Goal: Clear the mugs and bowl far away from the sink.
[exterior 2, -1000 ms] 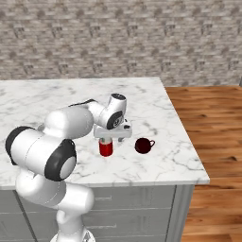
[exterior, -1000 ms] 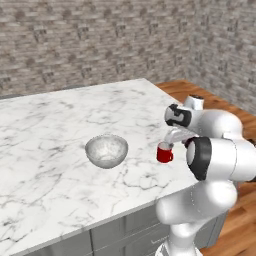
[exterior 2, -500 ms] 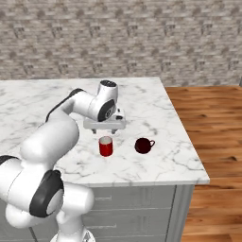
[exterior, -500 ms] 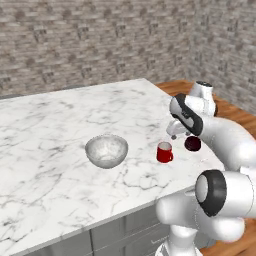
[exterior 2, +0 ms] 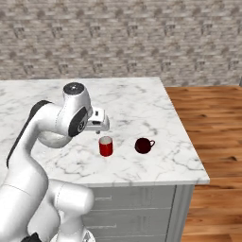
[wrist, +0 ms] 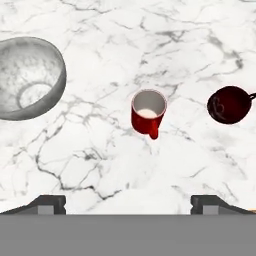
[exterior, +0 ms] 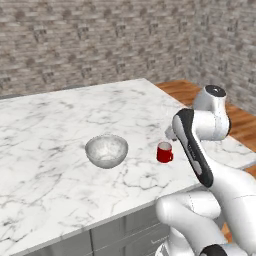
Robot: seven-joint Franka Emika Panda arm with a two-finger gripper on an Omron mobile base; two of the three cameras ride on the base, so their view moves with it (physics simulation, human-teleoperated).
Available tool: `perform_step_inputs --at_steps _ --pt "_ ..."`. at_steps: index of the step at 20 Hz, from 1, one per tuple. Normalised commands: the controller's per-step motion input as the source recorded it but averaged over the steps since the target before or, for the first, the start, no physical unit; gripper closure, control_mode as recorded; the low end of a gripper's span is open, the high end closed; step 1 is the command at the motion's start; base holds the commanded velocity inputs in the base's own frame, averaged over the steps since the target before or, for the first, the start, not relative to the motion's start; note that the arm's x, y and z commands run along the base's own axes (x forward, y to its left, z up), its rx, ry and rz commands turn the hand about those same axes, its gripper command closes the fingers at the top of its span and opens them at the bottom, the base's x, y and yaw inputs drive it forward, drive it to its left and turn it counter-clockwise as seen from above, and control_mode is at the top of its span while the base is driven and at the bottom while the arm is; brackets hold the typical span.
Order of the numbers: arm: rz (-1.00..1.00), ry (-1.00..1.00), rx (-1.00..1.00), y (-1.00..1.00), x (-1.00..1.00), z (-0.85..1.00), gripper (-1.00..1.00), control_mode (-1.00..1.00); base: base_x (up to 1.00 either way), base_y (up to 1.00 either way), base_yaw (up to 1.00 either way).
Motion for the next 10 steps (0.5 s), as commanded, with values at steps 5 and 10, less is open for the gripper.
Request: perform_step_inputs --at_steps 5,10 --pt "-0.11 -0.19 0.00 0.00 -0.82 0.76 -1.00 -1.00 0.00 0.00 0.00" --pt "-0.13 -0.17 0.00 0.03 -0.81 0.95 -1.00 -1.00 0.00 0.00 0.00"
